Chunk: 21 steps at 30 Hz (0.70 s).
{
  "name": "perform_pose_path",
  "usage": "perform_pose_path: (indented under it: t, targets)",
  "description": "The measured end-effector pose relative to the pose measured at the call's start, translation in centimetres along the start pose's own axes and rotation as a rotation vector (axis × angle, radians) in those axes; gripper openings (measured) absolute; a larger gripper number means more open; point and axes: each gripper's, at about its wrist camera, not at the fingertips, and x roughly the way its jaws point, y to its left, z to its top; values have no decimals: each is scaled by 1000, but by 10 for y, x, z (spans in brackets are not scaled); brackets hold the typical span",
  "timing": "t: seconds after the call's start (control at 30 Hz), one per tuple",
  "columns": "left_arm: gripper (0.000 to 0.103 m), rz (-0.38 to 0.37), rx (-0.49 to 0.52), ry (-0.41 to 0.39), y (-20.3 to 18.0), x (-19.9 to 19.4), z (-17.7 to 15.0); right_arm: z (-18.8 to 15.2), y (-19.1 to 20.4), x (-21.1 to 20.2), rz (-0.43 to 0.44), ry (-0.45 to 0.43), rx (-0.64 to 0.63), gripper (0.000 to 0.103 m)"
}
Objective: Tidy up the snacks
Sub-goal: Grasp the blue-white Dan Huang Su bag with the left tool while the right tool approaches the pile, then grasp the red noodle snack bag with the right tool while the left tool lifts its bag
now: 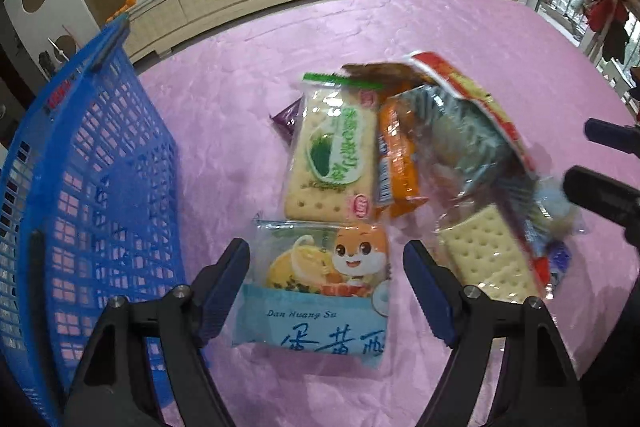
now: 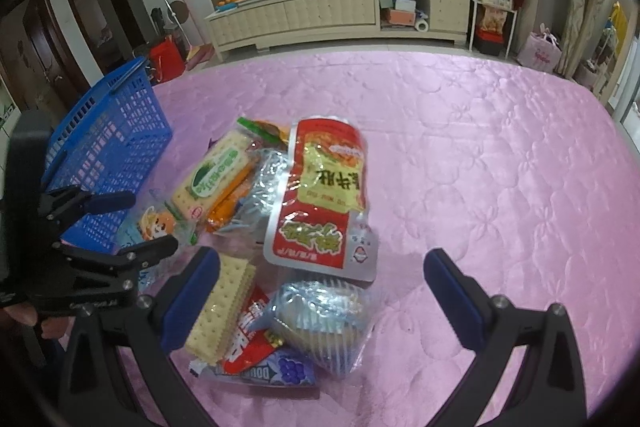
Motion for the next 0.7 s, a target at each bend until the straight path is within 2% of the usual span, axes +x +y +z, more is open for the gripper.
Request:
perform_pose_path:
  t: [0.37,0.43,0.47,0.7]
  targets:
    - [78,-75,-30,41,8,22,2,-2,0,7,32,27,23,103]
    - [66,-84,-49,43,10,26,2,0,-2,7,42,31,33,103]
    - [65,-87,-67,41,12,26,1,0,-3,7,49,35,40,103]
    - [62,-149,-118,10,12,10,-12,11,-8,7,95,66,72,103]
